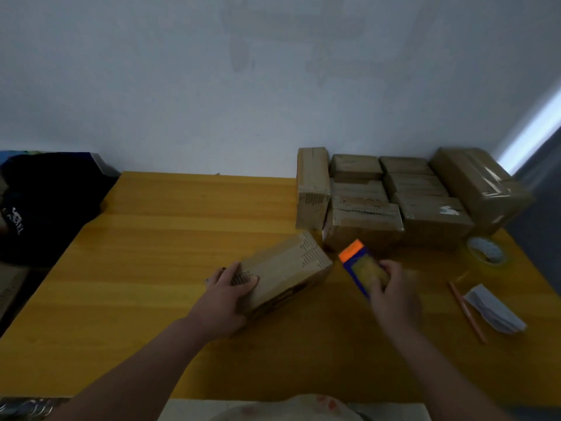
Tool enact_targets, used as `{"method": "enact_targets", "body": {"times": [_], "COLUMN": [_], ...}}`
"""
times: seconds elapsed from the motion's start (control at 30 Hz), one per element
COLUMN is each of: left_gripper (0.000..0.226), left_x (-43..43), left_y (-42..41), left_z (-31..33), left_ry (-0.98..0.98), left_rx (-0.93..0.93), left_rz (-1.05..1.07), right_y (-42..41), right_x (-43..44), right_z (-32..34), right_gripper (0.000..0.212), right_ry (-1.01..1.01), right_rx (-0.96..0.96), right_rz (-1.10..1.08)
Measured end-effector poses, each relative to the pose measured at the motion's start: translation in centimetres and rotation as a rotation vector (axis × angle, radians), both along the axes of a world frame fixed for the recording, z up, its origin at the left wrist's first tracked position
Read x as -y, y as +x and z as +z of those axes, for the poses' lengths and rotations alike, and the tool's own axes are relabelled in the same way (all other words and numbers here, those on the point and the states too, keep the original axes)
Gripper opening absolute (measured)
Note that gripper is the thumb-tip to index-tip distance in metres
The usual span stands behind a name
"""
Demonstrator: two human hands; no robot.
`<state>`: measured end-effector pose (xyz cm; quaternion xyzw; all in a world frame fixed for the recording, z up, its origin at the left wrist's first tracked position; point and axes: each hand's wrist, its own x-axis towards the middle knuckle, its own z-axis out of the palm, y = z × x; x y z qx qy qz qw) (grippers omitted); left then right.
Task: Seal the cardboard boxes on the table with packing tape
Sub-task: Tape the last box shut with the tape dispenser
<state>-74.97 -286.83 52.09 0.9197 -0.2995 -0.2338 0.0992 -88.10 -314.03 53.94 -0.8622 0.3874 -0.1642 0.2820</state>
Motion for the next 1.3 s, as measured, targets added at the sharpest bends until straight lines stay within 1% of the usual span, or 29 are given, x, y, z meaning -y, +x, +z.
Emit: {"method": "enact_targets", "body": {"times": [0.07,0.13,0.17,0.23,0.3,0.37,0.47,0.57,0.67,0.73,0.83,0.87,0.93,1.0,1.03,1.07,1.1,1.17,1.2,1.23,1.3], "left_gripper": [0.075,0.075,0.075,0.074,0.073,0.075,0.077,0.072,0.068,0.066,0.061,0.057,0.042,0.030,0.026,0.020,0.018,0.023,0.028,0.031,0.031], "left_x": [0.0,0.0,0.0,-0.1,-0.1,0.0,-0.1,-0.4,-0.7,-0.7,-0.9,-0.9,-1.0,-0.8,-0.5,-0.2,0.2,1.3,1.8,2.1,2.6], "left_y": [0.0,0.0,0.0,0.2,0.3,0.5,0.8,1.2,1.4,1.3,1.0,1.0,0.6,0.3,0.2,0.1,-0.1,-0.3,-0.5,-0.5,-0.8], "left_z": [-0.1,0.0,0.0,-0.2,-0.1,-0.1,0.0,-0.1,-0.1,0.0,0.5,0.7,0.9,1.2,1.5,1.9,2.3,3.5,4.2,4.3,4.6], "left_ry": [-0.029,-0.031,-0.030,-0.046,-0.070,-0.078,-0.080,-0.122,-0.210,-0.295,-0.354,-0.417,-0.539,-0.582,-0.580,-0.595,-0.656,-0.811,-0.840,-0.834,-0.828], "left_rx": [-0.018,-0.034,-0.043,-0.056,-0.059,-0.061,-0.059,-0.056,-0.038,-0.005,0.041,0.050,0.067,0.089,0.067,0.004,-0.137,-0.569,-0.749,-0.868,-0.993], "left_rz": [-0.025,-0.072,-0.102,-0.170,-0.240,-0.299,-0.354,-0.400,-0.421,-0.409,-0.386,-0.379,-0.268,0.053,0.245,0.411,0.564,0.805,0.876,0.905,0.905], "right_y": [0.4,0.8,1.2,1.8,2.5,3.0,3.3,3.3,3.4,3.4,3.2,3.1,2.9,2.6,2.6,2.5,2.4,2.2,2.1,2.1,1.9], "right_x": [0.3,0.4,0.3,-0.2,-1.1,-1.9,-2.9,-3.8,-4.4,-4.6,-4.6,-4.4,-4.0,-3.7,-3.6,-3.5,-3.4,-3.2,-3.0,-2.9,-2.9], "right_z": [2.2,4.0,4.9,6.4,7.2,7.2,6.3,4.8,4.0,3.9,3.7,3.6,3.6,3.6,3.5,3.4,3.3,3.1,3.0,3.0,3.0], "right_gripper": [0.032,0.030,0.032,0.043,0.056,0.063,0.068,0.065,0.064,0.064,0.065,0.066,0.066,0.067,0.067,0.068,0.069,0.071,0.073,0.074,0.073], "right_ry": [0.041,0.124,0.173,0.303,0.437,0.534,0.574,0.580,0.552,0.564,0.589,0.597,0.603,0.625,0.640,0.649,0.656,0.687,0.705,0.718,0.724], "right_rx": [0.175,0.301,0.332,0.367,0.327,0.232,0.106,0.041,0.029,0.017,-0.007,-0.006,-0.002,0.009,0.017,0.022,0.026,0.038,0.043,0.042,0.034], "right_rz": [-0.010,0.069,0.125,0.263,0.410,0.530,0.658,0.706,0.736,0.756,0.772,0.766,0.759,0.753,0.751,0.751,0.747,0.740,0.739,0.739,0.737]}}
